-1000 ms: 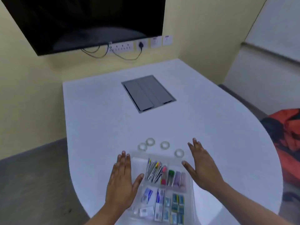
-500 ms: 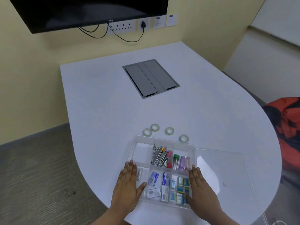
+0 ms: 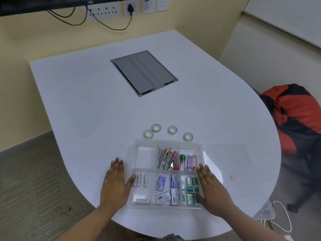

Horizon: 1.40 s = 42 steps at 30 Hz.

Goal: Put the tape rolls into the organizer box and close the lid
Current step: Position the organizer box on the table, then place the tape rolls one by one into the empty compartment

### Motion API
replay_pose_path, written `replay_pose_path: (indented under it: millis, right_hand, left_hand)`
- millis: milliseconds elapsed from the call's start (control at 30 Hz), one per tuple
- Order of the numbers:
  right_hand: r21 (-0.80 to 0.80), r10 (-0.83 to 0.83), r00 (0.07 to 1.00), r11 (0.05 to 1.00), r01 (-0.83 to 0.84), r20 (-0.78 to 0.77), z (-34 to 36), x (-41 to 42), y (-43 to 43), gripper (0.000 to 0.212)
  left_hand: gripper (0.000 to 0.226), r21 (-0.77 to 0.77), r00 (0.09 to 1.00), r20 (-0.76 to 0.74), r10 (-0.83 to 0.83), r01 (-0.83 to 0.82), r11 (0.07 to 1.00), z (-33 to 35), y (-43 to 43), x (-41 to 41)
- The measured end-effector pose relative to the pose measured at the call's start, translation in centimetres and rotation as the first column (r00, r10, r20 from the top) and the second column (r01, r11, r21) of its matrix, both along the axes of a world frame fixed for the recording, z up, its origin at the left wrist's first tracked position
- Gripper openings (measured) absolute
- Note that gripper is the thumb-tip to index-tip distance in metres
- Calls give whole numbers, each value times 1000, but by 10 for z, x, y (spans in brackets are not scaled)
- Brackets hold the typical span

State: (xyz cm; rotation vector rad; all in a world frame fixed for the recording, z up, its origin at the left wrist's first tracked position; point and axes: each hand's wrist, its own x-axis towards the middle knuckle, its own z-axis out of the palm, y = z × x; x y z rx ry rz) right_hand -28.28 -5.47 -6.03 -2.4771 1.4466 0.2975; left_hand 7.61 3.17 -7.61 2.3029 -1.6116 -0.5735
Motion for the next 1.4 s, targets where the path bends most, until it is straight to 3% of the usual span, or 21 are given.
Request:
replay_pose_path:
  millis: [167,300,400,533,667,867,1167,1267,1400]
  right_hand:
    - [56,-98,983,994,90,157,9,8,-6,95]
    - [53,-166,939,986,158,301,27,14,-27,85]
    - [6,-162,912,985,172,377,36,20,-54,72]
    - [15,-204,890,976,217,407,44,26,-96,55]
    - [108,-281,856,959,260,433,45,34,-138,45]
    - [213,-314,901,942,257,299,34,61,-191,34]
    - [300,-485,873,840,452,41,5,95,-230,73]
    - [287,-490,871,828,481,-48,2,101,-235,62]
    - [248,-519,854,829,500,13,6,106,-234,56]
  left_hand:
    - [57,79,997,65,29,-34,996,-7,-23,26]
    - [66,129,990,107,-90,76,989,-8,-46,30]
    - [69,249,974,143,-174,134,959,-10,-62,26]
    - [77,449,986,85,-144,91,889,-22,-71,24]
    - [80,514,991,21,-130,101,852,-34,-72,29]
    - [78,555,989,-11,-150,131,822,-37,-71,34]
    - [84,601,985,-57,-163,164,782,-34,-74,36]
    - [85,617,986,-83,-147,167,769,-31,-76,36]
    - [85,619,986,-87,-139,163,768,-26,-78,34]
